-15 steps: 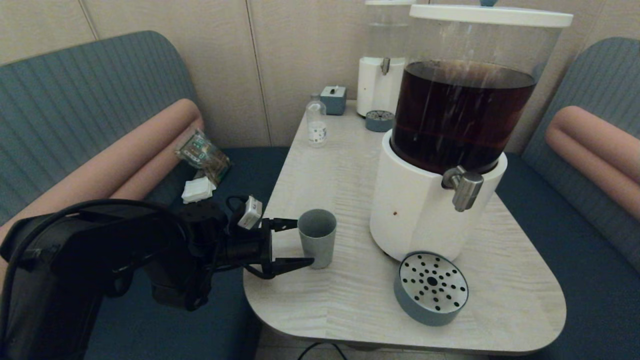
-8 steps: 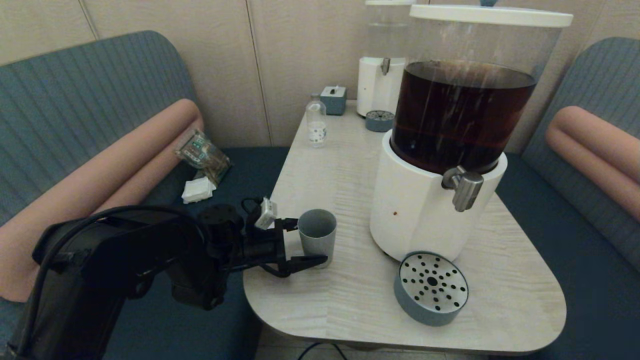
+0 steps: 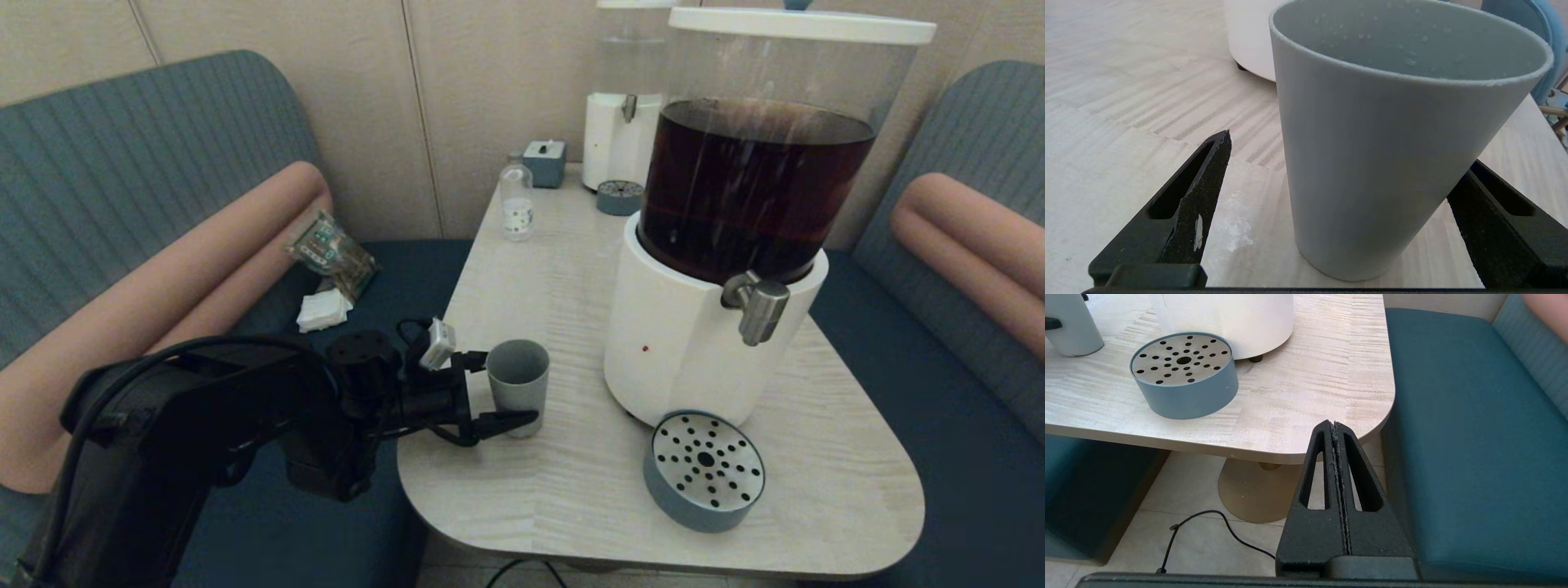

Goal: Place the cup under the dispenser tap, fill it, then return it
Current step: Pick up the cup

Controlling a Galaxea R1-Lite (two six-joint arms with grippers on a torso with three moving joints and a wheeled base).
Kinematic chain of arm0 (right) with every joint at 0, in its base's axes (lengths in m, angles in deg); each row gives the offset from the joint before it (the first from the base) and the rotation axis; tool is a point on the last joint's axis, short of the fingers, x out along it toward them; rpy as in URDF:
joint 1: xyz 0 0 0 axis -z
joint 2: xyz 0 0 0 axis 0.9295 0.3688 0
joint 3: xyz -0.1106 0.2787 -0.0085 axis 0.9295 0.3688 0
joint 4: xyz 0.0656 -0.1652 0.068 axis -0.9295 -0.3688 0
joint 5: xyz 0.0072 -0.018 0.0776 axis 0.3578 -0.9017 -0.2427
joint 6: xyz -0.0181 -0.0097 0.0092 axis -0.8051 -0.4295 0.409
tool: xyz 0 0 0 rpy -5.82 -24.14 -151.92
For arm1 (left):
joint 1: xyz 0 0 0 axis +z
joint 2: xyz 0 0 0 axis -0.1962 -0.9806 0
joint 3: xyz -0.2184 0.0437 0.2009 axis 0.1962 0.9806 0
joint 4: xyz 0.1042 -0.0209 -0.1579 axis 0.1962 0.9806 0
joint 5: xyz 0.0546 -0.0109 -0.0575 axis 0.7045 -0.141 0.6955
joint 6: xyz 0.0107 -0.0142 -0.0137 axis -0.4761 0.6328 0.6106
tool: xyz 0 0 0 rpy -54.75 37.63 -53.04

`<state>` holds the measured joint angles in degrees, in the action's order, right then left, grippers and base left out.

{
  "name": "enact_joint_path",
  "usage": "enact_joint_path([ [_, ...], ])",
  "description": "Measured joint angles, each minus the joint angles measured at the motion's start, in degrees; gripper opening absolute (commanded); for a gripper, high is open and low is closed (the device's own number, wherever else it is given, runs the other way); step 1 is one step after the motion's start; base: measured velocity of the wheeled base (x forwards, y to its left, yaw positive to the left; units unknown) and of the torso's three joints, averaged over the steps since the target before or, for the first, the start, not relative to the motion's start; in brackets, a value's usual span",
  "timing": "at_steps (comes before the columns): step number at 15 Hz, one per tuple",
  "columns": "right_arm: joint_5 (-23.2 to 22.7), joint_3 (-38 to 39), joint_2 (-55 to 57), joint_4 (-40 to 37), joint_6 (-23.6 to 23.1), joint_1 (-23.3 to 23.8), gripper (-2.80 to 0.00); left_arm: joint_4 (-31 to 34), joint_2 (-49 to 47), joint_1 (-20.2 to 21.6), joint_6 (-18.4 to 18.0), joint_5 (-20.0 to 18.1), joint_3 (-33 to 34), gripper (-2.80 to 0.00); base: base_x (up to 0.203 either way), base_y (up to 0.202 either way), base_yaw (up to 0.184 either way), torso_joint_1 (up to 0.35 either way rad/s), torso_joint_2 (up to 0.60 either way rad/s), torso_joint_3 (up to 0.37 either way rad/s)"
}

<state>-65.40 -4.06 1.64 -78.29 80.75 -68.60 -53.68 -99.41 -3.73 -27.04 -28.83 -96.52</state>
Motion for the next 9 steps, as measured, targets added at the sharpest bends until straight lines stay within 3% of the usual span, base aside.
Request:
enact_joint_path([
  [3, 0.0, 0.0, 0.0, -0.01, -0.02, 0.0, -2.8, 0.0, -0.2, 0.0, 0.34, 0.52, -0.53, 0.0, 0.0, 0.0, 0.0, 0.0, 0.0, 0.0],
  [4, 0.02, 0.0, 0.0, 0.0, -0.02, 0.0, -2.8, 0.0, -0.2, 0.0, 0.36, 0.59, -0.56, -2.8, 0.0, 0.0, 0.0, 0.0, 0.0, 0.0],
  [9, 0.02, 0.0, 0.0, 0.0, -0.02, 0.0, -2.8, 0.02, 0.47, -0.06, 0.18, 0.8, 1.5, -2.8, 0.0, 0.0, 0.0, 0.0, 0.0, 0.0],
])
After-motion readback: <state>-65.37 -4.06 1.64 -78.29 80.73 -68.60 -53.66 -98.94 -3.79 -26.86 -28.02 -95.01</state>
